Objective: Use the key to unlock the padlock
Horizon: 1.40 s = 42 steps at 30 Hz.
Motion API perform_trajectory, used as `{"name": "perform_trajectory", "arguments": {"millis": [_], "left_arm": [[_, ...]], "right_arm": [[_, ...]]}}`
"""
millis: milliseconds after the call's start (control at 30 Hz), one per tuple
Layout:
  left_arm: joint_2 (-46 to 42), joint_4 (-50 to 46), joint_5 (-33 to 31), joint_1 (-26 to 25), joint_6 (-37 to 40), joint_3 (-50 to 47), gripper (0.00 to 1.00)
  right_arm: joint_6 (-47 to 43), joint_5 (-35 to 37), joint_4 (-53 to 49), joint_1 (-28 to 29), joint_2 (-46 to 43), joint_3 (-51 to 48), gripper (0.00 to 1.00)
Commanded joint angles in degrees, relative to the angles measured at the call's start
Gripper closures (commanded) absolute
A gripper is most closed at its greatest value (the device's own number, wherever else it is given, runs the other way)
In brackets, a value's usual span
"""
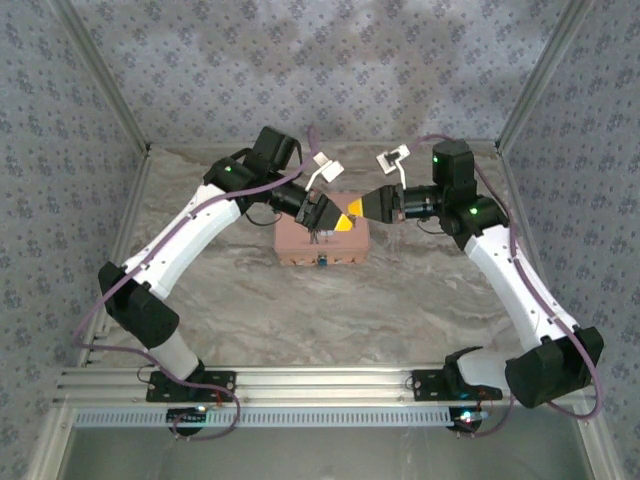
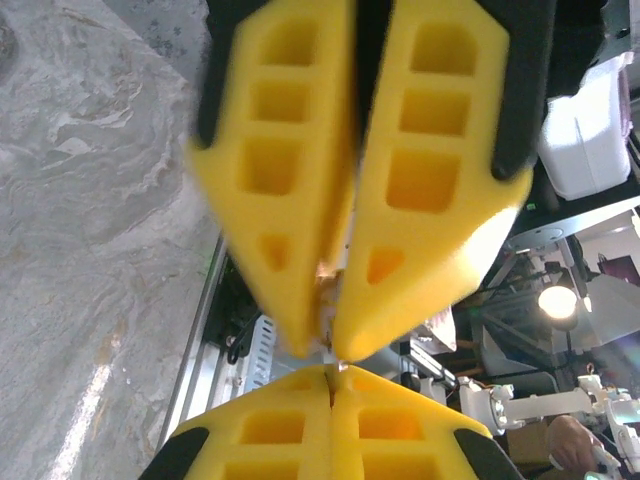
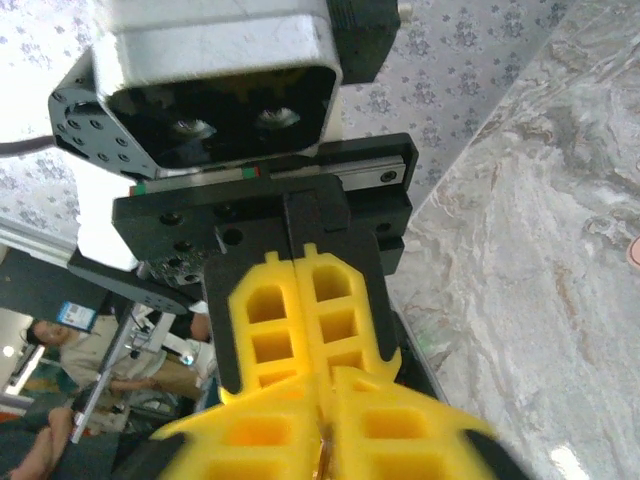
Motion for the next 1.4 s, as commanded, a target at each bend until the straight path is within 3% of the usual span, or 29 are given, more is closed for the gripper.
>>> {"name": "perform_trajectory", "arguments": {"millis": [0, 167, 433, 600, 667, 867, 1067, 1200, 1267, 1367], "left_arm": [[0.7, 1.8, 1.9, 0.3, 1.0, 2.7, 1.0], [0.4, 1.5, 2.0, 0.4, 1.4, 2.5, 1.0], [0.0, 1.9, 2.0, 1.1, 1.3, 1.6, 1.0], [-0.1, 3.2, 1.6, 1.7, 0.1, 1.1, 1.0], [-0.6, 4.2, 0.6, 2.3, -1.1, 0.4, 0.82], [-5.9, 16.9, -2.7, 5.4, -10.5, -8.7, 0.59], [-10.3, 26.3, -9.7, 6.8, -19.7, -16.0, 0.46], [-10.5, 33.8, -15.7, 6.8, -30.6, -19.8, 0.34], [-9.7, 39.2, -15.9, 6.8, -37.1, -21.2, 0.32], [-8.8, 45.9, -16.1, 6.7, -44.1, -22.2, 0.28]], "right_arm": [[-2.1, -3.2, -2.9, 1.6, 0.1, 1.6, 0.79], [-2.3, -3.8, -2.8, 1.4, 0.1, 1.2, 0.78], [-2.6, -4.6, -2.7, 1.3, -0.4, 0.6, 1.0], [-4.2, -2.4, -4.0, 1.3, -1.6, 0.4, 1.0], [-4.3, 0.3, -3.6, 0.5, -2.4, 0.3, 1.0], [-2.6, 7.8, 1.3, -2.3, -5.2, -0.8, 1.0], [-4.6, 16.8, 2.8, -2.1, -6.8, -1.5, 1.0], [-11.0, 28.1, 1.2, 1.5, -7.4, -0.5, 1.0], [-14.3, 32.7, 1.6, 3.7, -7.5, -0.2, 1.0], [-12.9, 33.2, 4.6, 4.1, -6.2, 0.1, 1.0]]}}
